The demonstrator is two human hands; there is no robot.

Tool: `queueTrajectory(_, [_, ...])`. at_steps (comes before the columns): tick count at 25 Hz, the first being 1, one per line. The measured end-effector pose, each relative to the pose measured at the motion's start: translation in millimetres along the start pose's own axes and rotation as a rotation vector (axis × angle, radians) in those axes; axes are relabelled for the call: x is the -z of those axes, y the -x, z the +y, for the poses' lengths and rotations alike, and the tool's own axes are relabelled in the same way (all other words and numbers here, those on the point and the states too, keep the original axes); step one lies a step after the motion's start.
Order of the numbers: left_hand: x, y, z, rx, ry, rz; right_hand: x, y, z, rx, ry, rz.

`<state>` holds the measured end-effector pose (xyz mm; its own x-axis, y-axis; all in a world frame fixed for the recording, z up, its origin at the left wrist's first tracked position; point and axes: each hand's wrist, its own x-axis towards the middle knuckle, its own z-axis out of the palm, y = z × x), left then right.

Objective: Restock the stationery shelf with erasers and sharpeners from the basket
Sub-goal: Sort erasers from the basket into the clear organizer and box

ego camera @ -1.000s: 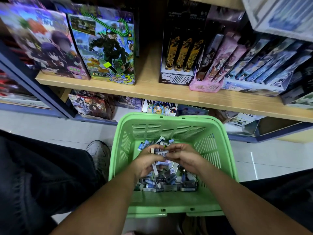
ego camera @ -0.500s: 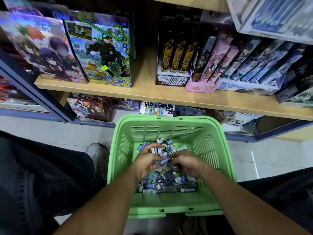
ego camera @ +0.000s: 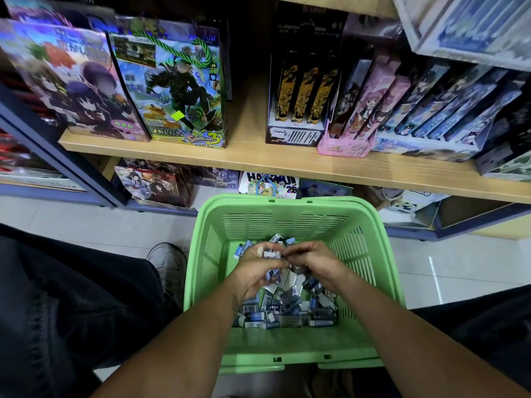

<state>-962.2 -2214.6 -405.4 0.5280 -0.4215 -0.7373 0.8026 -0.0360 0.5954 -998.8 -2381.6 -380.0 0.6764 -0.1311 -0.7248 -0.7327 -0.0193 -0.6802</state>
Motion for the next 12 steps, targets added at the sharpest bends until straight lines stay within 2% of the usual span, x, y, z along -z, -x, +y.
queueTrajectory(2, [1.5, 2.1, 2.4, 0.019, 0.017, 0.019, 7.2, -5.9, 2.6, -0.011, 0.025, 0.057])
queueTrajectory(6, [4.6, 7.7, 1.6, 0.084, 0.004, -0.080, 2.4, -6.2, -1.4, -0.011, 0.106, -0.045])
queueTrajectory(9, [1.5, 5.9, -0.2, 0.102, 0.020, -0.068, -0.4, -5.3, -5.5, 0.068, 0.103, 0.012])
queueTrajectory(12, [0.3, 2.6, 0.6, 0.149, 0.001, -0.077, -2.8, -4.7, -10.6, 0.141, 0.119, -0.037])
